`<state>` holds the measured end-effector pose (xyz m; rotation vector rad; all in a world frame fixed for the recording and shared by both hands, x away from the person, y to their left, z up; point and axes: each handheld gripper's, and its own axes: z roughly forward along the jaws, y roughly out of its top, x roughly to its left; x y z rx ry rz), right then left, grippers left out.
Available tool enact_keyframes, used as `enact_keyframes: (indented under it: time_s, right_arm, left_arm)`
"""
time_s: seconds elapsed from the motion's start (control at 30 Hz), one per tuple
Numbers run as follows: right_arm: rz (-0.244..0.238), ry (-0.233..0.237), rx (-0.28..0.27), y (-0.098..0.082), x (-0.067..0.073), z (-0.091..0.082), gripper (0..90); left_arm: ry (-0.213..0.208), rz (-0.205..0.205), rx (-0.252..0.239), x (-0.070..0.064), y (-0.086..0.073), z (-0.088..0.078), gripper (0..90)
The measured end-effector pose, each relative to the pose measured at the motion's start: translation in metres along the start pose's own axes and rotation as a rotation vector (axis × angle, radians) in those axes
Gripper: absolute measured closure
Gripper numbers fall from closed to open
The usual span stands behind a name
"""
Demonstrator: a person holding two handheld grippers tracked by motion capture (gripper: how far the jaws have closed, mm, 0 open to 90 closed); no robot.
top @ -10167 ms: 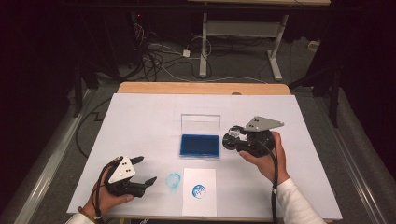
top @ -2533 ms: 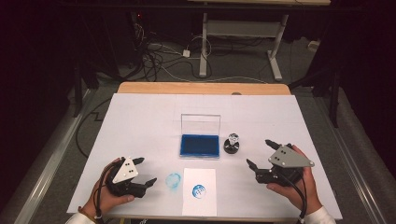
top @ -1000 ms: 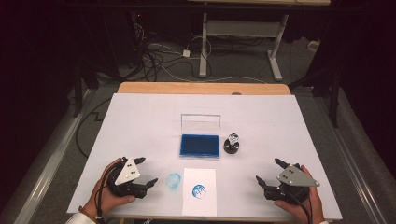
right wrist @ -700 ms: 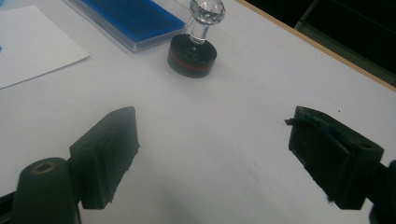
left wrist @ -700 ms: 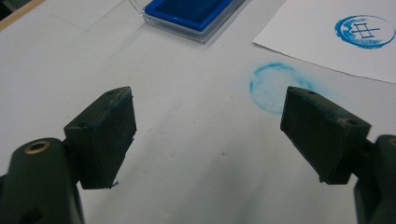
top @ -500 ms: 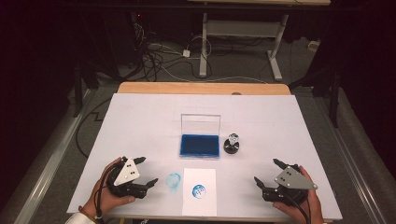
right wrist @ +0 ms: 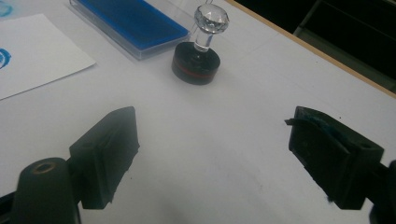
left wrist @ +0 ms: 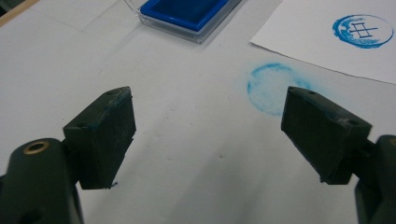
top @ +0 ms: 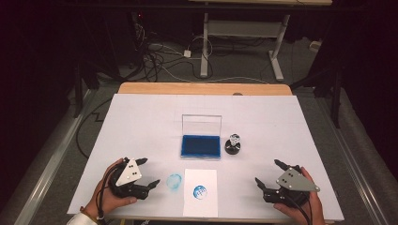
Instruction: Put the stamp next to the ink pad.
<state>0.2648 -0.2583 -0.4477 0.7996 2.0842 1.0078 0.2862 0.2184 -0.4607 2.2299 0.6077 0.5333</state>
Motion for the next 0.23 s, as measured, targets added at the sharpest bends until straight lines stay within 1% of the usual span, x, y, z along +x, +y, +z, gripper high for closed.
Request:
enact_keyframes:
  time_s: [0.07, 0.13, 0.23]
  right_arm:
    - [0.007, 0.002, 0.004, -0.0004, -0.0003, 0.0007, 16.2]
    - [0.001, 0.001, 0.004, -0.0008, -0.0007, 0.0010, 16.2]
    - [0.007, 0.003, 0.004, -0.0012, -0.0017, 0.0018, 16.2]
  left_arm:
    - [-0.001, -0.004, -0.002, 0.0008, 0.0001, -0.0001, 17.5]
    - [0.002, -0.006, -0.002, 0.0012, 0.0001, 0.0001, 17.5]
    - [0.000, -0.008, 0.000, 0.0011, 0.0007, 0.0011, 17.5]
